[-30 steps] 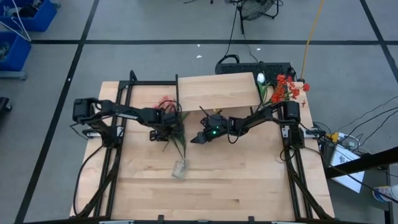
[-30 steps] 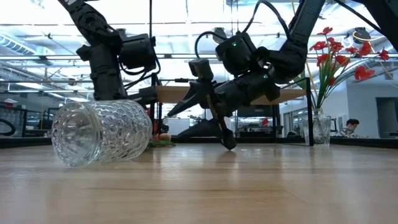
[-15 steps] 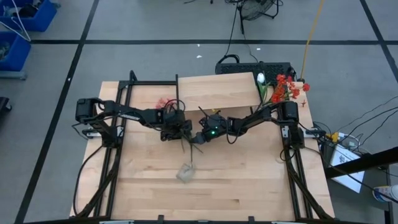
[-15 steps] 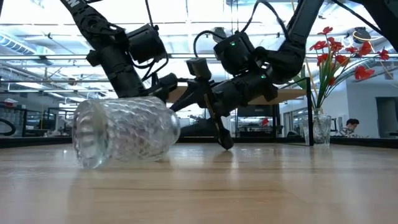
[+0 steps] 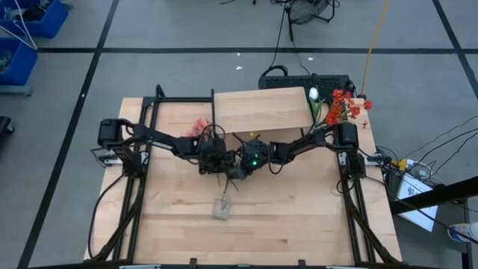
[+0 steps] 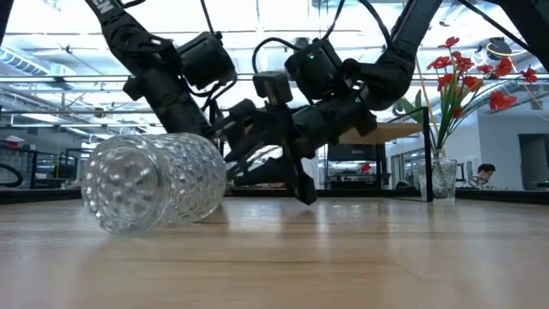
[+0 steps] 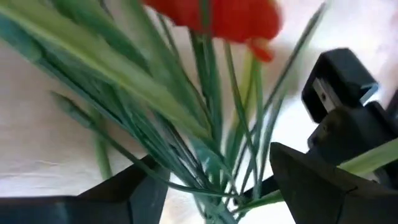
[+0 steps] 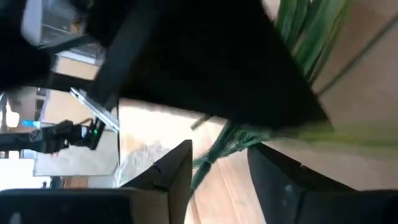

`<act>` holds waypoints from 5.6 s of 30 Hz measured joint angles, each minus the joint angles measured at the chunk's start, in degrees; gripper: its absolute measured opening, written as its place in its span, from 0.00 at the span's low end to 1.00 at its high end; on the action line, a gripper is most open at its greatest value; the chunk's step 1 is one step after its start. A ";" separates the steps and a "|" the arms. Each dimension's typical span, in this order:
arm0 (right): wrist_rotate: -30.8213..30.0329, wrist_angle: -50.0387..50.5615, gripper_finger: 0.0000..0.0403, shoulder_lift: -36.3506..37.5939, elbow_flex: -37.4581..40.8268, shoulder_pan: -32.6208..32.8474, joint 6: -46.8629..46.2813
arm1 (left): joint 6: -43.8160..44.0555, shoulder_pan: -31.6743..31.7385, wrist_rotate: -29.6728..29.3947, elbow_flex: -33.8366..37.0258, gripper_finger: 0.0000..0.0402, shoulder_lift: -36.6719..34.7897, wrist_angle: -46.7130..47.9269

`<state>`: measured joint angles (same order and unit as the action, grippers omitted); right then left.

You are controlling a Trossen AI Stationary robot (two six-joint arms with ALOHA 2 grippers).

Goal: Pick and place flowers into a vace then onto a shelf
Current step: Put the pink flowers into the left transparent vase

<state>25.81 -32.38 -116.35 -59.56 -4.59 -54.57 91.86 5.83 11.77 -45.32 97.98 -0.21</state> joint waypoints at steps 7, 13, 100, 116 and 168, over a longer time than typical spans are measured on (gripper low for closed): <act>-1.00 0.11 0.19 0.04 0.06 2.03 -0.12 | -2.20 -1.47 -0.70 0.02 0.57 0.30 -0.54; -9.89 0.16 0.02 0.04 0.06 4.01 1.11 | -3.47 -1.47 1.21 0.02 0.50 0.24 0.08; -4.66 16.09 0.43 14.95 4.35 9.14 -6.74 | -10.98 -12.22 -3.23 0.09 0.40 -20.36 8.43; -3.72 -5.15 0.43 13.49 15.95 11.28 -21.59 | 0.96 -13.76 7.10 0.09 0.60 -10.35 0.02; -10.97 -30.14 0.37 1.09 17.76 15.24 -41.54 | -1.67 -16.28 3.27 0.00 0.46 1.07 -10.96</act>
<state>14.83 -62.52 -115.26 -41.81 10.66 -96.12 90.19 -10.44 15.04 -45.32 99.04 -11.17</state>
